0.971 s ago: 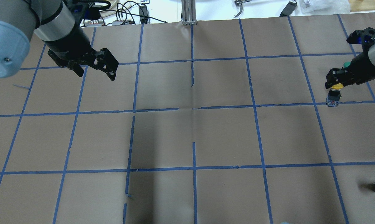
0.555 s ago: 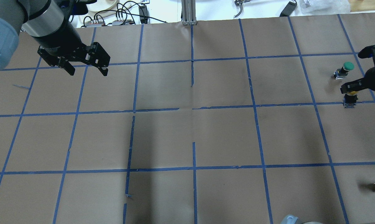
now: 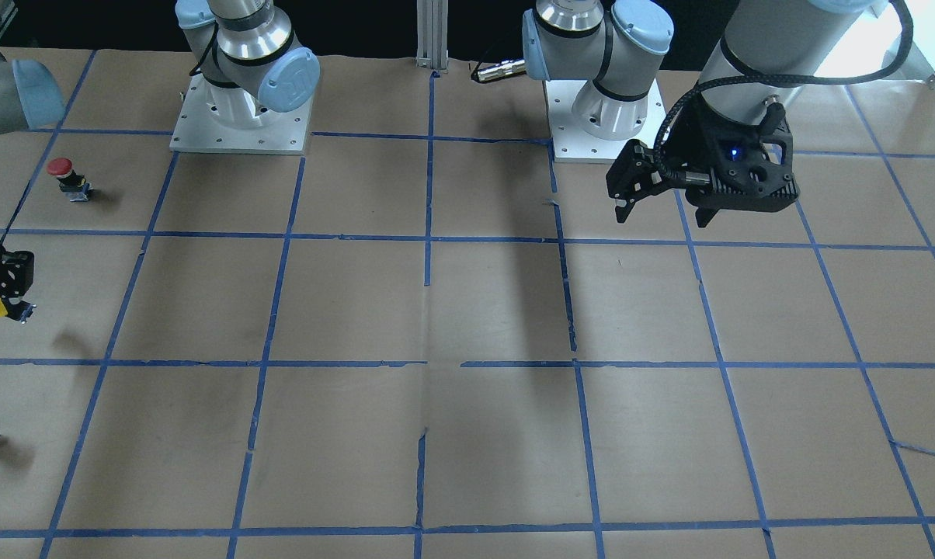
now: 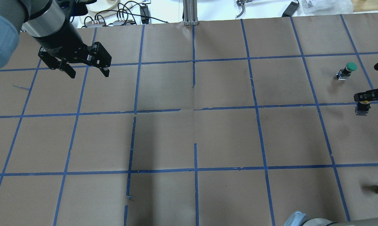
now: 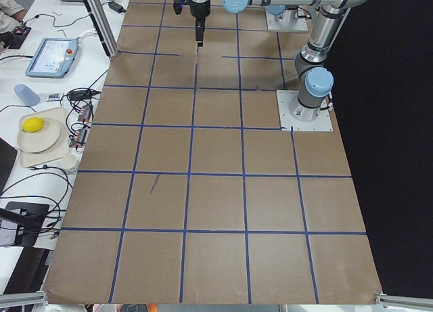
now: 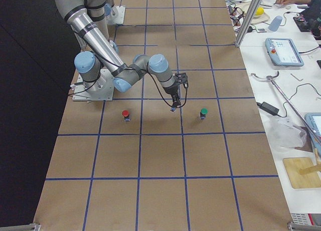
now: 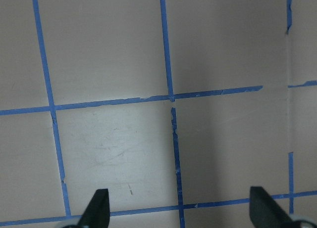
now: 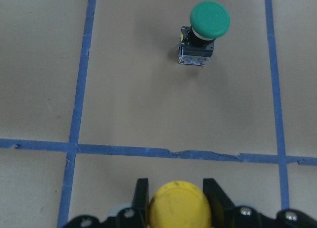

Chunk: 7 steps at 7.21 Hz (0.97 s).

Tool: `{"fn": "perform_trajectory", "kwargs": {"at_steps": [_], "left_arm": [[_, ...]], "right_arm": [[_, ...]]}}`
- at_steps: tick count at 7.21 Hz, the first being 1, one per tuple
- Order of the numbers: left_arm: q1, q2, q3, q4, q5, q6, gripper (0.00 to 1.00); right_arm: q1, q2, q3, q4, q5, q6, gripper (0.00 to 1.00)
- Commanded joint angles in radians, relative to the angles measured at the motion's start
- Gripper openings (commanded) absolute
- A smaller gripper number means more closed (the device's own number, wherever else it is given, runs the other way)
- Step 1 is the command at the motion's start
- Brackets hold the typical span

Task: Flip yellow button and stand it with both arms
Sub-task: 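Move the upright yellow button with the right gripper near the green button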

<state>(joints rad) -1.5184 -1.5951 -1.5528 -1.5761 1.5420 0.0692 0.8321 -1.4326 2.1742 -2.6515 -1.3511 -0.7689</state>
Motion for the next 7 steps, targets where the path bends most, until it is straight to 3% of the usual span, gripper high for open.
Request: {"fn": "perform_trajectory", "kwargs": {"at_steps": [1, 4, 7], "left_arm": [[0.003, -0.005, 0.017, -0.027, 0.0, -0.017, 1.0], [0.004, -0.006, 0.02, -0.039, 0.0, -0.017, 1.0], [0.004, -0.006, 0.022, -0.039, 0.0, -0.017, 1.0]], "right_arm": [[-0.071, -0.008, 0.036, -0.005, 0.094, -0.007, 0.04], [-0.169, 0.001, 0.042, 0.004, 0.24, -0.169, 0.04], [-0.189, 0.008, 0.067, -0.002, 0.277, -0.283, 0.04]]}}
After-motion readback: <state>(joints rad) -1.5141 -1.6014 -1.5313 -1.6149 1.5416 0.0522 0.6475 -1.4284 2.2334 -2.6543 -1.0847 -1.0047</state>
